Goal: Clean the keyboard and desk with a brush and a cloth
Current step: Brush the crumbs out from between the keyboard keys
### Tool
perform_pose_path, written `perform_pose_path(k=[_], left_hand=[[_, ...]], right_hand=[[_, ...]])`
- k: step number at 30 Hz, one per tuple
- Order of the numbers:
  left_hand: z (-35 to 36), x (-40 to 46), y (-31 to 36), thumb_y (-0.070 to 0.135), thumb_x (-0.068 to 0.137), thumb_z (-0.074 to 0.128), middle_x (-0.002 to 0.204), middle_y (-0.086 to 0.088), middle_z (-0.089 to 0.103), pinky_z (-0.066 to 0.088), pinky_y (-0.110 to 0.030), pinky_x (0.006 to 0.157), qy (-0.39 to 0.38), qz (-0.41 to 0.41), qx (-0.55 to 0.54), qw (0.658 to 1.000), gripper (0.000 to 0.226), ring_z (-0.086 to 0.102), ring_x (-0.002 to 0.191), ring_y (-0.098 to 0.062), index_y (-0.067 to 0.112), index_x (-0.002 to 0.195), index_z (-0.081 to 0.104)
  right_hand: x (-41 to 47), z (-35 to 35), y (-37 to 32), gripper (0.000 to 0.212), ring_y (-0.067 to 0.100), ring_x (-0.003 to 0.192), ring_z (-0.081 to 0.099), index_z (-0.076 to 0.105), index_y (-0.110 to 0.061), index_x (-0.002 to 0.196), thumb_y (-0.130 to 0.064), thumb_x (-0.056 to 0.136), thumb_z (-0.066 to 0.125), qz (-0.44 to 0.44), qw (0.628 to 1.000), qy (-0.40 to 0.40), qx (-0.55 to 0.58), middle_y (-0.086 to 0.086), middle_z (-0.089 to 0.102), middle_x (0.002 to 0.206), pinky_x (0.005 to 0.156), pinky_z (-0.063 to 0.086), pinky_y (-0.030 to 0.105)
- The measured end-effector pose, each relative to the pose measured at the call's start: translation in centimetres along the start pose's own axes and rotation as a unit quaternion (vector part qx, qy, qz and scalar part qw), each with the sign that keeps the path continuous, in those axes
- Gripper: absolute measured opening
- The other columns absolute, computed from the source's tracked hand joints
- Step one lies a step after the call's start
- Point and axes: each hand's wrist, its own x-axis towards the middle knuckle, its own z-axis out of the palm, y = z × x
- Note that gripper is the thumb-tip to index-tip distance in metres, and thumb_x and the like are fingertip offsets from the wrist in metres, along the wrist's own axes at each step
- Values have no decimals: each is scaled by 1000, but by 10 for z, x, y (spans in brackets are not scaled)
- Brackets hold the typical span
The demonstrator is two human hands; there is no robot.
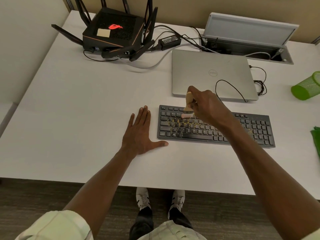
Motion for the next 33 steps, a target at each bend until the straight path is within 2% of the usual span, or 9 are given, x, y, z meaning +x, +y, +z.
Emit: perform_pose_path(k=[4, 8, 12, 15, 17, 22, 26, 30, 33], left_hand=[[1, 0, -1, 107, 62, 28, 170, -8, -16, -6, -46, 128, 7, 3, -9, 1000, 147, -17, 156, -19, 4, 162, -1], [0, 0, 0, 108, 62, 27, 170, -8, -16, -7, -45, 128, 5, -1, -2, 1000, 147, -18, 156, -18, 4, 162, -1], [1, 0, 0, 108, 61, 26, 170, -7, -17, -7, -45, 127, 3, -4, -2, 1000, 147, -19, 156, -17, 5, 162, -2], [1, 0, 0, 108, 61, 26, 170, -7, -17, -6, -45, 128, 2, -4, -2, 1000, 147, -19, 156, -17, 5, 162, -2], [1, 0, 0, 108, 61, 26, 170, -7, -17, -6, -45, 128, 2, -3, -3, 1000, 147, -19, 156, -17, 5, 162, -2], [0, 0, 0, 108, 61, 25, 170, -8, -16, -7, -45, 128, 5, 0, -5, 1000, 147, -18, 156, -18, 5, 162, -1], [0, 0, 0, 108, 61, 24, 170, -8, -17, -8, -44, 127, 2, -2, 2, 1000, 147, -19, 156, -18, 5, 162, -2], [0, 0, 0, 108, 61, 24, 170, -8, -17, -7, -45, 127, 2, 0, 2, 1000, 147, -18, 156, -18, 5, 162, -2], [1, 0, 0, 108, 61, 24, 170, -8, -17, -7, -45, 127, 2, -1, 2, 1000, 147, -18, 156, -18, 5, 162, -2]], right_hand=[[3, 5, -8, 19, 26, 66, 60, 47, -11, 110, -7, 94, 55, 5, 999, -2, 41, 13, 66, 86, 50, 49, 31], [-5, 1, 0, 19, 27, 65, 60, 49, -9, 110, -5, 93, 56, 16, 1000, -8, 6, 15, 64, 84, 49, 46, 29], [-3, -8, 2, 17, 12, 57, 56, 49, -5, 108, -4, 92, 54, 51, 997, 30, 52, 11, 65, 84, 45, 46, 28], [4, -4, -2, 19, 22, 59, 57, 47, -2, 110, -9, 94, 53, 105, 988, 88, 71, 12, 63, 83, 44, 46, 33], [5, 3, -4, 20, 28, 61, 60, 45, -2, 113, -9, 95, 51, 127, 985, 92, 65, 16, 63, 84, 45, 48, 36], [-6, 12, -4, 17, 24, 61, 62, 46, -3, 108, 2, 92, 52, 32, 997, 34, 59, 8, 64, 79, 45, 40, 21], [-6, 3, 1, 19, 7, 56, 53, 47, -5, 108, 2, 92, 53, 36, 997, 19, 58, 4, 61, 79, 47, 34, 12], [-1, 4, -4, 16, 15, 62, 59, 47, -3, 108, 2, 93, 50, 30, 995, 62, 67, 10, 67, 84, 47, 46, 26], [-5, 11, -6, 12, 13, 58, 56, 47, -4, 105, 1, 94, 50, 17, 997, 39, 67, 8, 64, 79, 46, 38, 17]])
